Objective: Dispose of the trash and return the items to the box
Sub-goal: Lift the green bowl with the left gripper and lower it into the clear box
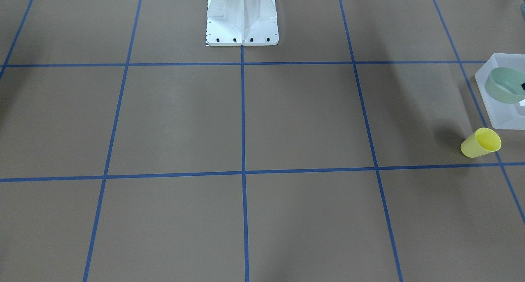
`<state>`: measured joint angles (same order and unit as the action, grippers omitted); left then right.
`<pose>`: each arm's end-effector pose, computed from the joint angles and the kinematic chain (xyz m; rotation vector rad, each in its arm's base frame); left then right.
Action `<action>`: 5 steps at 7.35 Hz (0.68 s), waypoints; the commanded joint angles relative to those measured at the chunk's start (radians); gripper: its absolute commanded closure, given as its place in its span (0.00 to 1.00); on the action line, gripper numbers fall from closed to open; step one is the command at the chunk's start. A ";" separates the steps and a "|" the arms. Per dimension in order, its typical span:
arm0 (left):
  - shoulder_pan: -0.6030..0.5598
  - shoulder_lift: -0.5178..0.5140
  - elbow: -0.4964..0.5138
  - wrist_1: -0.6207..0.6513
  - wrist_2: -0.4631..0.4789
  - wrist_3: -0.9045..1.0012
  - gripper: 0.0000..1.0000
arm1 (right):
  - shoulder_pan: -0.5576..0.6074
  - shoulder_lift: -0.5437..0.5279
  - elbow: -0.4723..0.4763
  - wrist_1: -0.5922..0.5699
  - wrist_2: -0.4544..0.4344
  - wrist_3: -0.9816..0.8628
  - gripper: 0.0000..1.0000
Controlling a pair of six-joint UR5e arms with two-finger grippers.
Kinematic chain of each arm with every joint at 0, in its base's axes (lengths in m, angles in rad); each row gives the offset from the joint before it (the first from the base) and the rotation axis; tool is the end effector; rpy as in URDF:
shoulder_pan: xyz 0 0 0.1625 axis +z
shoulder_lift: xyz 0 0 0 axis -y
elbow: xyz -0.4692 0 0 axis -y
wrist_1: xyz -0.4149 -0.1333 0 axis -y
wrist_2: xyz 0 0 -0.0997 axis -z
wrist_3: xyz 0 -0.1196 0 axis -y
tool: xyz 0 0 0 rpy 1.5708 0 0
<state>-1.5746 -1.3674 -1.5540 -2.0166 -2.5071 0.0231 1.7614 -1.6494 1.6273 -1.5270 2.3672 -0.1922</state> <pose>-0.0386 -0.4230 0.7594 0.2214 0.9295 0.1234 0.1378 -0.4617 0.7209 0.1717 -0.7779 -0.0101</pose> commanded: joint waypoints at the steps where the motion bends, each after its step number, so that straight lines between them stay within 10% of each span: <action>1: -0.138 -0.050 0.078 0.194 0.077 0.365 1.00 | -0.112 -0.010 0.081 0.013 0.015 0.134 0.00; 5: -0.179 -0.194 0.428 0.158 0.160 0.558 1.00 | -0.213 -0.010 0.224 0.016 0.012 0.353 0.00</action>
<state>-1.7482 -1.5449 -1.1965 -1.8390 -2.3765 0.5603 1.5705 -1.6588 1.8238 -1.5111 2.3789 0.1196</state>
